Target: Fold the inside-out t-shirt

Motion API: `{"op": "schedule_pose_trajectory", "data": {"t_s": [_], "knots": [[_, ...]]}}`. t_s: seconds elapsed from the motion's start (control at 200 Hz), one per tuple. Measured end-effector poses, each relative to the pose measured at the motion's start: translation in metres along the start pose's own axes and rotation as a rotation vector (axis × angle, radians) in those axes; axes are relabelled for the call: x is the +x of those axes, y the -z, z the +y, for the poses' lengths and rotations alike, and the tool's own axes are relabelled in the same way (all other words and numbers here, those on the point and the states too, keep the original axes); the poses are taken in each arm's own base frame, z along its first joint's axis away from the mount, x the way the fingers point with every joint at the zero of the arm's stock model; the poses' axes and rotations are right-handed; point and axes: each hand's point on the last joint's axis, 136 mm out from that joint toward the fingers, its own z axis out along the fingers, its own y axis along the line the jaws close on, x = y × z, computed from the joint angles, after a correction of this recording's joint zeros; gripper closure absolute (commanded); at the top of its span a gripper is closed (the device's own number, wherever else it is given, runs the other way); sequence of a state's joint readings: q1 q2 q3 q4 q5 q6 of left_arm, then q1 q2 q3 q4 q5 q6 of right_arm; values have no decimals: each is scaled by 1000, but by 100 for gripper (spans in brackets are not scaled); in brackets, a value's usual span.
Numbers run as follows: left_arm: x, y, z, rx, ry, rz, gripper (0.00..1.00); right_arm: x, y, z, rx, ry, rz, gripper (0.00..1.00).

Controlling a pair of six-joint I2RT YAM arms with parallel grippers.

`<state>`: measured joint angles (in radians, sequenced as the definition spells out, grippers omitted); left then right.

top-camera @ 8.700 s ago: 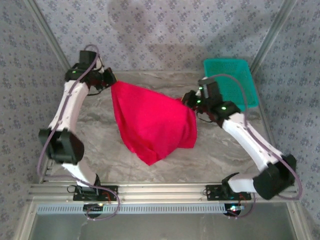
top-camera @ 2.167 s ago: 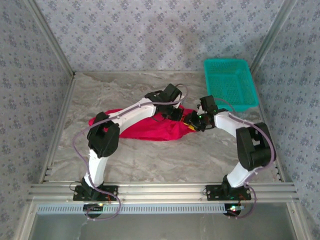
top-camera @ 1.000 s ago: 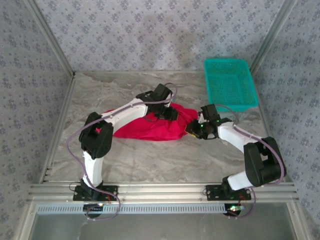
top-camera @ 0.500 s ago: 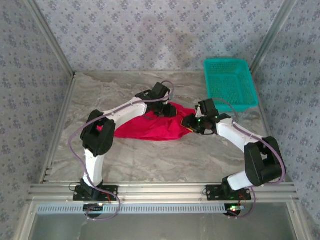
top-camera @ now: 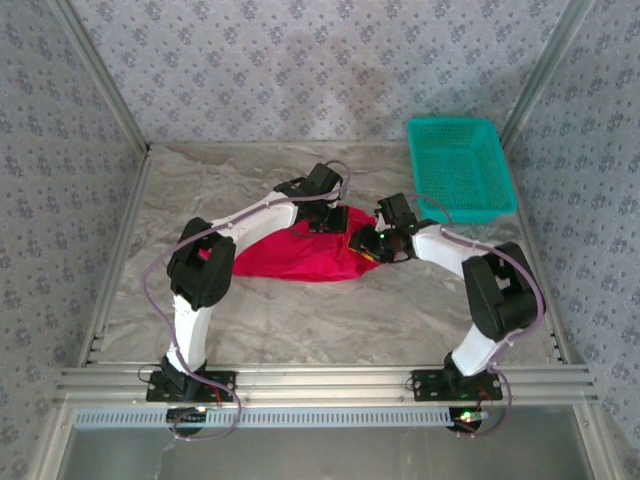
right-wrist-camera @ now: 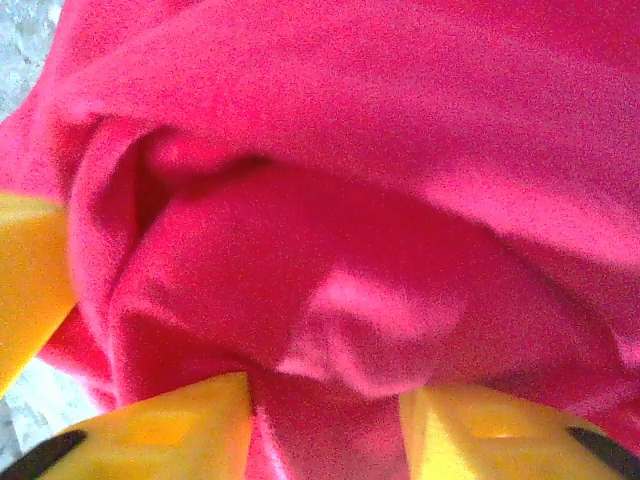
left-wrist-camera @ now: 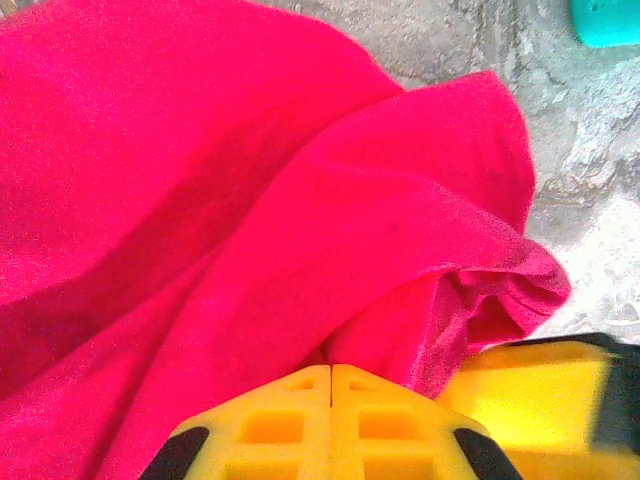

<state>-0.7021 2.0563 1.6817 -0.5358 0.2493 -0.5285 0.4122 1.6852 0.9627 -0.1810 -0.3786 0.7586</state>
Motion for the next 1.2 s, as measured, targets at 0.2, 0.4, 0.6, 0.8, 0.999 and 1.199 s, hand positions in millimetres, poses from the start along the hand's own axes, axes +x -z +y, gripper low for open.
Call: {"op": "schedule_pose_trajectory", "data": {"t_s": [0.2,0.4,0.6,0.8,0.999,1.199], "knots": [[-55,52,-20,33,5,-103,100,7,-4,-11,33,12,2,100],[-105,111,-12,93,73,-252,100,68,5,-39,91,49,43,100],[-64,92,-9,148,120,-183,100,91,2,-42,125,100,68,69],[3,43,9,100,132,-16,59,77,38,-28,138,159,-31,61],[36,25,-8,106,70,49,39,45,76,-39,130,85,-161,58],[48,1,-28,111,12,79,48,39,83,-60,164,22,-173,57]]}}
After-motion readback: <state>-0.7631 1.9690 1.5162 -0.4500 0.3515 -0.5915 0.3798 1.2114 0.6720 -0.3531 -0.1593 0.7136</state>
